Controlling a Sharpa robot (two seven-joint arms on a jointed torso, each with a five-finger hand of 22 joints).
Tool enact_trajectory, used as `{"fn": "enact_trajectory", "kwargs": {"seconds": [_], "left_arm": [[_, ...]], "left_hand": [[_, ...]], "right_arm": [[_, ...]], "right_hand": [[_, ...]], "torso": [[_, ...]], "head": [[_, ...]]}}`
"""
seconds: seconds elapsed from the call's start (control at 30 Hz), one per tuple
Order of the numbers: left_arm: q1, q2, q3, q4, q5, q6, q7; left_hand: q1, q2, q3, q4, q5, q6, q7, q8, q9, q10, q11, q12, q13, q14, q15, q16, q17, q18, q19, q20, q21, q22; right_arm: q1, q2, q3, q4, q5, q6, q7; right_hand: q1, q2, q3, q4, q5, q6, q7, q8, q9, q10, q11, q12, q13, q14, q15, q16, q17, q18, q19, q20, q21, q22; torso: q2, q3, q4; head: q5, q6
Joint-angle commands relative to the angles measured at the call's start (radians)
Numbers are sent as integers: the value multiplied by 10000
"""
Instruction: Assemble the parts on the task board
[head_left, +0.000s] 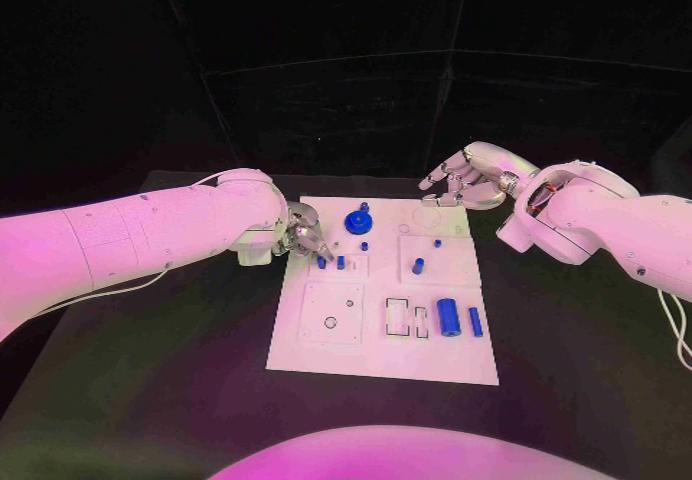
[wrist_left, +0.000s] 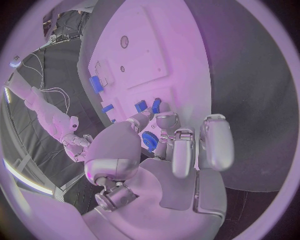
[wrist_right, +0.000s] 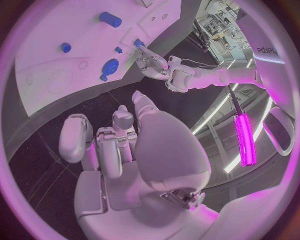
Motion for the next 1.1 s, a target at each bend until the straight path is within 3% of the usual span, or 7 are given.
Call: {"fn": "enact_trajectory", "kwargs": {"seconds": [0.03, 0.23, 0.47, 0.67, 0.77, 0.97, 1.1], "left_arm": [[-13, 20, -11, -15, -65, 93, -77], [-13, -1, -11, 1, -64, -49, -65], [-13, -312, 10, 319, 116, -755, -21], [54, -623, 28, 693, 1143, -1783, 180], [85, -780, 32, 872, 1872, -2426, 557], [107, -1012, 32, 1115, 2654, -3422, 1710], [111, -1046, 26, 1183, 3044, -3901, 3050]], "left_hand": [[-169, -50, -148, 24, -7, 38, 20, -74, 7, 9, 30, 21, 4, 1036, -94, 32, 2635, -91, 16, -90, -49, 16], [-402, -140, -428, 161, -8, 78, 30, -106, 23, -4, 38, 9, -16, 1036, -94, 32, 2635, -86, 9, -94, -72, -2], [-1268, -659, -1649, 746, -7, 52, 50, -235, 45, -126, 58, -121, -193, 1036, -80, 32, 2635, -69, -18, -87, -152, -75], [-1271, -836, -2518, 982, -1, -459, 254, -688, -116, -1235, 226, -1476, -1795, 1036, 46, 32, 2635, -26, -126, -18, -366, -307], [-899, -759, -2985, 1070, -3, -1068, 573, -1263, -410, -1932, 521, -2086, -2302, 1036, 265, 32, 2634, 65, -395, 152, -837, -824], [211, -520, -3427, 872, 7, -1525, 947, -1873, -894, -2601, 863, -2437, -2548, 608, 579, -985, 1592, 424, -1315, 462, -2484, -2592], [1503, -131, -3353, 406, 20, -1845, 1199, -2187, -1224, -3590, 1091, -3036, -2922, -818, 800, -3708, -862, 1011, -3127, 686, -5598, -5698]], "right_arm": [[18, 1, 4, 15, 28, 21, 73], [18, 1, 4, 9, 28, 21, 76], [17, 10, 4, -14, 29, 34, 94], [15, 23, 4, -35, 29, 39, 105], [15, 30, 4, -44, 29, 36, 111], [14, 32, 3, -60, 29, 40, 118], [14, 27, 3, -67, 29, 40, 120]], "right_hand": [[-45, 59, 5, 49, -7, -19, 32, 39, -17, -80, -24, -59, -19, 1042, 23, 27, 2628, 147, -87, 28, -72, -35], [-47, 60, 3, 52, -7, -21, 33, 38, -18, -120, -24, -129, -80, 1042, 23, 27, 2628, 159, -122, 28, -102, -94], [-50, 62, 2, 59, -6, -27, 35, 35, -19, -154, -22, -182, -126, 1042, 23, 27, 2628, 171, -157, 28, -133, -152], [-50, 64, 2, 62, -5, -30, 35, 34, -20, -172, -22, -209, -148, 1042, 24, 27, 2628, 176, -172, 28, -146, -175], [-50, 64, 2, 62, -5, -30, 35, 34, -20, -172, -22, -209, -148, 1042, 24, 27, 2628, 176, -172, 28, -146, -175], [-50, 67, 2, 66, -4, -35, 36, 31, -21, -189, -21, -233, -167, 1042, 24, 27, 2628, 181, -188, 28, -161, -201], [-50, 67, 2, 66, -4, -35, 36, 31, -21, -189, -21, -233, -167, 1042, 24, 27, 2628, 181, -188, 28, -161, -201]], "torso": [[2, -1, 0], [4, -3, 1], [2, -16, -1], [-10, -2, 1], [2, -3, 3], [-4, -6, 10], [0, 3, 5]], "head": [[-3, 3], [-7, 5], [-40, 10], [-33, 31], [-36, 48], [-64, 101], [-84, 146]]}}
